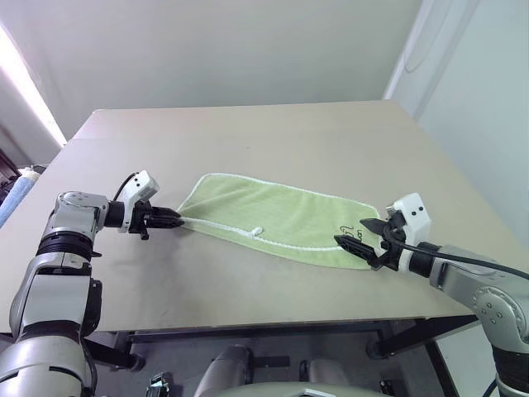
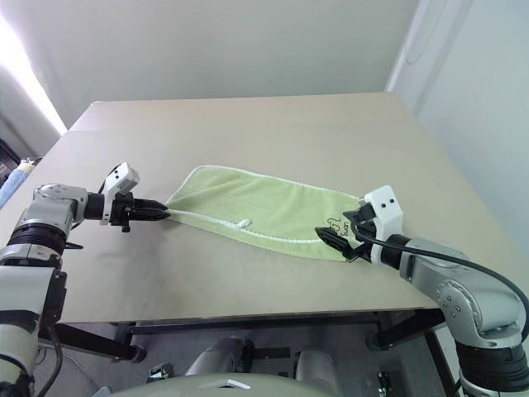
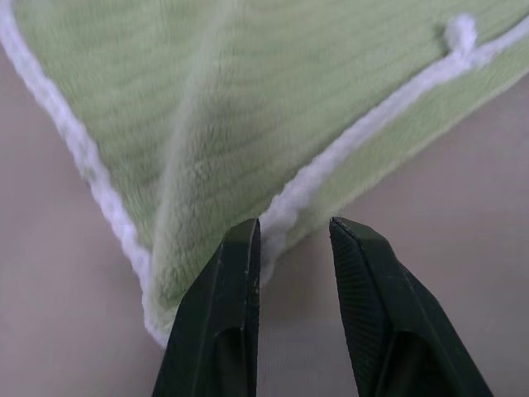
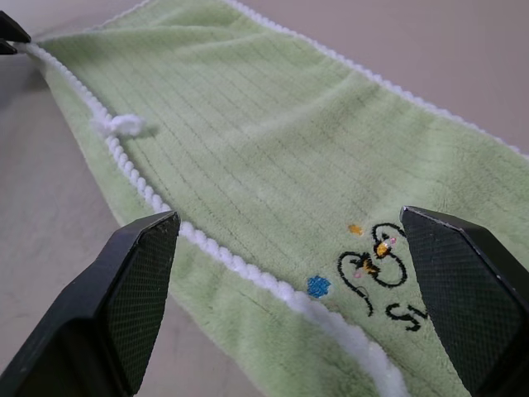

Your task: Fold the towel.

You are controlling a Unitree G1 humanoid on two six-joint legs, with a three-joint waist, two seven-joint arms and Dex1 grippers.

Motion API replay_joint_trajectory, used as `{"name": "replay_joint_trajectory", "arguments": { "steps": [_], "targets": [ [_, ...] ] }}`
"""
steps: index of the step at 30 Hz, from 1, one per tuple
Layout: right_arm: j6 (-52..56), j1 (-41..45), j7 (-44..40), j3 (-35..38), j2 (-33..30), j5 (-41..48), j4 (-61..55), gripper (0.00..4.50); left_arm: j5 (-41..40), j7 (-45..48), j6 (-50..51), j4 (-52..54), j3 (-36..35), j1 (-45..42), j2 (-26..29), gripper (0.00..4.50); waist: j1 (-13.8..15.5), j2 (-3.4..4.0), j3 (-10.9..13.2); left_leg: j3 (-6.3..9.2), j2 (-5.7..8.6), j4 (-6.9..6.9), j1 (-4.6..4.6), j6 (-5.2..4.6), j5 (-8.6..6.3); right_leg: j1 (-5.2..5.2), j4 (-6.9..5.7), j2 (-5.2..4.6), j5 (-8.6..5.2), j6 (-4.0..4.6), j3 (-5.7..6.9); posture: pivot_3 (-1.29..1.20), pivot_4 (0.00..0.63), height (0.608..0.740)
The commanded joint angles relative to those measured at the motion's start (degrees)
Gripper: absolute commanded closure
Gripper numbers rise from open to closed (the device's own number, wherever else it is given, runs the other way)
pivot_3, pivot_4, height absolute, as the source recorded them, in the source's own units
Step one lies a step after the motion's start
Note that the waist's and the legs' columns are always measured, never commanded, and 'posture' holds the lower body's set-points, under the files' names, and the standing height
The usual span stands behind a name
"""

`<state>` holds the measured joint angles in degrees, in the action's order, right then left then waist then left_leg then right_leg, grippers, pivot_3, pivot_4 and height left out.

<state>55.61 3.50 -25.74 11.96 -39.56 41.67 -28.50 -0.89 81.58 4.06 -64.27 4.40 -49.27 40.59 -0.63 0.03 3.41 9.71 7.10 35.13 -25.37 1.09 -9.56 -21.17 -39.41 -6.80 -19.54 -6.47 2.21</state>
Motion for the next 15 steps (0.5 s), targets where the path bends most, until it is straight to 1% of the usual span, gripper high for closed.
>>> {"name": "replay_joint_trajectory", "arguments": {
  "steps": [1,2,5,12,15],
  "targets": [
    [-0.35,1.33,-0.14,0.59,-0.06,-0.12,-0.73,0.01,1.54,-0.60,-2.12,-1.49,0.54,-2.99,-0.55,2.92,0.02,-0.04,-0.03,0.00,0.00,0.00,0.00,0.00,0.00,0.00,0.00,0.00,0.01,-0.02,0.00,0.00,0.000,0.694],
    [-0.40,1.29,-0.13,0.61,-0.04,-0.19,-0.76,0.00,1.66,-1.01,-2.62,-1.92,0.50,-3.33,-0.87,2.73,-0.01,-0.06,-0.04,-0.01,0.00,0.00,0.00,0.00,0.00,0.01,0.00,0.00,0.02,-0.04,0.00,0.00,0.000,0.694],
    [-0.31,1.09,-0.11,0.99,-0.12,-0.12,-1.02,0.00,1.97,-1.84,-3.27,-2.83,0.08,-4.31,-1.41,2.73,-0.07,-0.08,-0.04,-0.01,0.01,0.00,0.00,0.00,0.00,0.00,0.00,0.00,0.04,-0.08,0.00,0.00,0.000,0.694],
    [-0.57,0.15,-0.19,2.03,-0.58,-0.44,-1.34,0.00,4.94,-0.67,-5.72,-3.86,2.06,-4.88,-0.57,2.73,-0.30,-0.10,-0.05,-0.02,0.00,0.01,0.00,-0.01,0.01,-0.01,-0.05,0.01,0.05,-0.09,0.00,0.00,0.000,0.694],
    [-0.68,0.12,-0.19,2.05,-0.57,-0.64,-1.36,0.00,7.40,-1.34,-9.21,-4.24,3.57,-4.43,-0.40,2.73,-0.17,-0.12,-0.06,-0.02,0.00,0.03,0.01,-0.01,0.01,-0.01,-0.07,0.01,0.05,-0.09,0.00,0.00,0.000,0.694]
  ]
}}
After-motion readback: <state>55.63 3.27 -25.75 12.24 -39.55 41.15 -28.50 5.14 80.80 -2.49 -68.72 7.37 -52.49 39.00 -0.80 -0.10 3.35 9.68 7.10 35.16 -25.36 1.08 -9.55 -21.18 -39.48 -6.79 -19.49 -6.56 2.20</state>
